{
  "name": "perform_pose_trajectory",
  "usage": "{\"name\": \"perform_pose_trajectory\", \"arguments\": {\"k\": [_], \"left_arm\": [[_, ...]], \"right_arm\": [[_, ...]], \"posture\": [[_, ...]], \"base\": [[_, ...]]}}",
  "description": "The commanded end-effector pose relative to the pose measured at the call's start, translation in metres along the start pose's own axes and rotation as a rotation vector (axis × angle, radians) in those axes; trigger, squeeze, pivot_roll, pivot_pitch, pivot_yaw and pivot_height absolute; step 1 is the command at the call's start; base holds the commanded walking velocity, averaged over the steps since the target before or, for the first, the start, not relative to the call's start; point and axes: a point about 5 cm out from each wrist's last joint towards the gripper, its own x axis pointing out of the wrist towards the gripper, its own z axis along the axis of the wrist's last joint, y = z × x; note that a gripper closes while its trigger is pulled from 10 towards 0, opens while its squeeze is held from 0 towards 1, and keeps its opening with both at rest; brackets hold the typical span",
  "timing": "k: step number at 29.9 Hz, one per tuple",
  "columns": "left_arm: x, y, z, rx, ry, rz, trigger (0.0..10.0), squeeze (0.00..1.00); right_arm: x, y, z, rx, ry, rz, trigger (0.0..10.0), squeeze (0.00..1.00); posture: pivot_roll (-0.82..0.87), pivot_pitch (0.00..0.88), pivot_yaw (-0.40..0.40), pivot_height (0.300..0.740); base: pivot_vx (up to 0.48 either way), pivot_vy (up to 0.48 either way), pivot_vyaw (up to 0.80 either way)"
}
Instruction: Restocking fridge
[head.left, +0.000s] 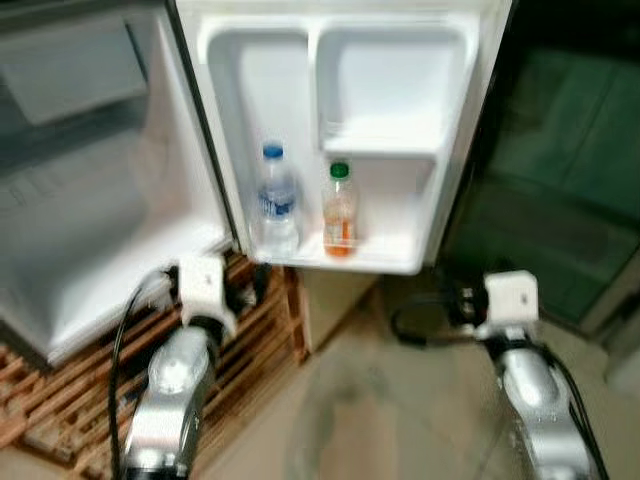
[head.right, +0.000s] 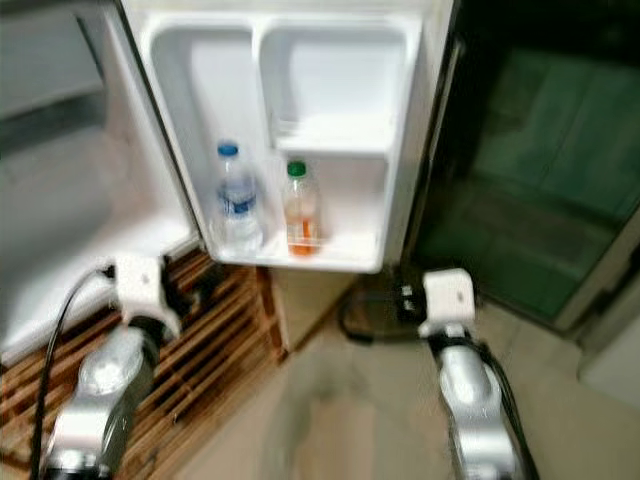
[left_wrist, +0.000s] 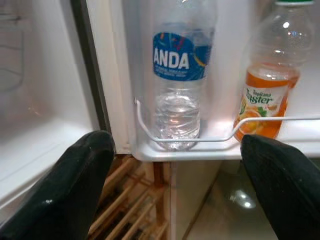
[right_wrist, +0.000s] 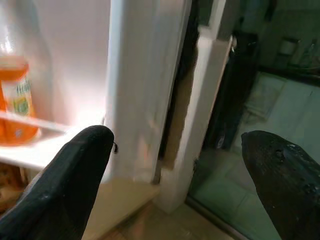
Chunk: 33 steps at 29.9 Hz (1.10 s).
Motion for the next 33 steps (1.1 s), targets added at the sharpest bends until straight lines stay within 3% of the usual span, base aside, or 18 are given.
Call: {"name": "perform_pose_trajectory", "arguments": {"k": [1,5,14,21,27,29,30,33], "left_arm": [[0.0,0.004,0.007,0.043,-0.041,-0.012,10.0,0.0],[-0.006,-0.006,0.004,-0.005,-0.052,-0.087,10.0,0.0],[-0.003,-0.012,-0.001,-0.052,-0.04,-0.084,10.0,0.0],[-0.006,-0.011,-0.004,-0.089,-0.032,-0.069,10.0,0.0],[0.007,0.003,-0.008,-0.063,0.036,-0.025,10.0,0.0],[0.014,0.012,-0.011,0.002,0.081,-0.011,10.0,0.0],[0.014,0.012,-0.011,0.002,0.081,-0.011,10.0,0.0],[0.016,0.018,-0.018,0.023,0.136,0.006,10.0,0.0]], "right_arm": [[0.003,0.012,0.001,0.007,-0.013,0.059,10.0,0.0],[0.003,0.022,0.001,0.014,-0.012,0.131,10.0,0.0],[0.0,0.023,-0.002,0.005,-0.021,0.156,10.0,0.0],[-0.021,0.023,-0.015,0.008,0.031,0.246,10.0,0.0],[-0.037,0.007,-0.059,-0.086,0.307,0.272,10.0,0.0],[-0.035,-0.018,-0.078,-0.199,0.447,0.101,10.0,0.0],[-0.035,-0.018,-0.078,-0.199,0.447,0.101,10.0,0.0],[-0.024,-0.046,-0.077,-0.289,0.489,-0.092,10.0,0.0]], "posture": [[-0.15,0.0,0.08,0.74],[-0.16,0.0,0.087,0.74],[-0.16,0.0,0.091,0.74],[-0.17,0.0,0.086,0.74],[-0.17,0.0,0.09,0.74],[-0.16,0.0,0.09,0.74],[-0.16,0.0,0.09,0.74],[-0.16,0.0,0.092,0.74]], "base": [[0.0,0.0,0.77],[0.0,-0.289,0.77],[0.0,-0.444,0.77],[0.043,-0.378,0.65],[0.0,0.0,0.0],[0.0,0.0,0.0],[0.0,0.0,0.0],[0.0,0.0,0.0]]}}
